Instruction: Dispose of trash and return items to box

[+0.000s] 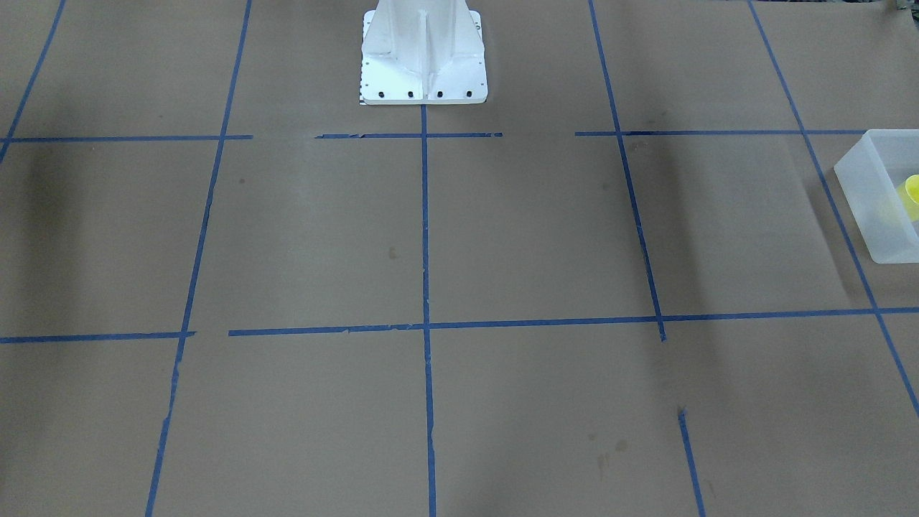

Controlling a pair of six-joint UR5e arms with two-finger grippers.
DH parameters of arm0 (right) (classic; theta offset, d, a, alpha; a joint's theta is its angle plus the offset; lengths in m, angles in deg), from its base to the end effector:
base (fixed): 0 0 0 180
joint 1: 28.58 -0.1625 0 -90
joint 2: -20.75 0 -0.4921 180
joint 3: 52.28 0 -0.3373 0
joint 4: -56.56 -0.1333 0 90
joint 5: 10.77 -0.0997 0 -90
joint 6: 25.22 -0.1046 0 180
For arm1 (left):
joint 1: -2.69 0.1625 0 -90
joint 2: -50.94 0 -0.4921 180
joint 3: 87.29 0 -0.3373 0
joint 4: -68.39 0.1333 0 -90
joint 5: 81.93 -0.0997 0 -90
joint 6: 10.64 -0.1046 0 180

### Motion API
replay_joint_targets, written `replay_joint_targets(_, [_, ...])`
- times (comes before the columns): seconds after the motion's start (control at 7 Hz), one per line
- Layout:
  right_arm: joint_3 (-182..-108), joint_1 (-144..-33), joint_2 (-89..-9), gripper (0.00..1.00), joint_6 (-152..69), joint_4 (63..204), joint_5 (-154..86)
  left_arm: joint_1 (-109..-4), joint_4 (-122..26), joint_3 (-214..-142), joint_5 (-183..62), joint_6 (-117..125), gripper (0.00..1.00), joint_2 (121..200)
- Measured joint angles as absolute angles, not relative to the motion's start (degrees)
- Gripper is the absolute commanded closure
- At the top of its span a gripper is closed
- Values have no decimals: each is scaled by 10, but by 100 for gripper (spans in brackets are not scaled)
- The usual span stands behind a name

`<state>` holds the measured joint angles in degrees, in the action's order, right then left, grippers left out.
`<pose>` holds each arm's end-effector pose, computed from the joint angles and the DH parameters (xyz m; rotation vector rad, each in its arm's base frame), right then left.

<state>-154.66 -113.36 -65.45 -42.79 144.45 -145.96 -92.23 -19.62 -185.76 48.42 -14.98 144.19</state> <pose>0.0157 -0.4778 0.5982 0.1419 -0.8258 0.0769 -0.1056 -0.4625 0.6470 0.2189 0.6871 0.0501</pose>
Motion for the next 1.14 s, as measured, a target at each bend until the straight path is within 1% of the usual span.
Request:
replay_joint_targets(0.14, [-1546,-1126,-654,0,-404,1462,-1460,-904,-111,-1915,494,-122,0,1468])
replay_joint_targets(0.29, [-1546,-1119,-651,0,-371,1493,-1460,-880,-71,-1953,518,-97,0,1479])
replay_joint_targets(0.57, [-1547,-1114,-645,0,-327,1532,-1461,-825,-62,-1991,554,-35,0,1482])
replay_joint_targets(0.71, [-1547,-1114,-642,0,-322,1538,-1462,-811,-84,-1999,559,-32,0,1464])
replay_joint_targets(1.14, [-1547,-1115,-641,0,-319,1539,-1459,-809,-232,-2001,553,-52,0,1349])
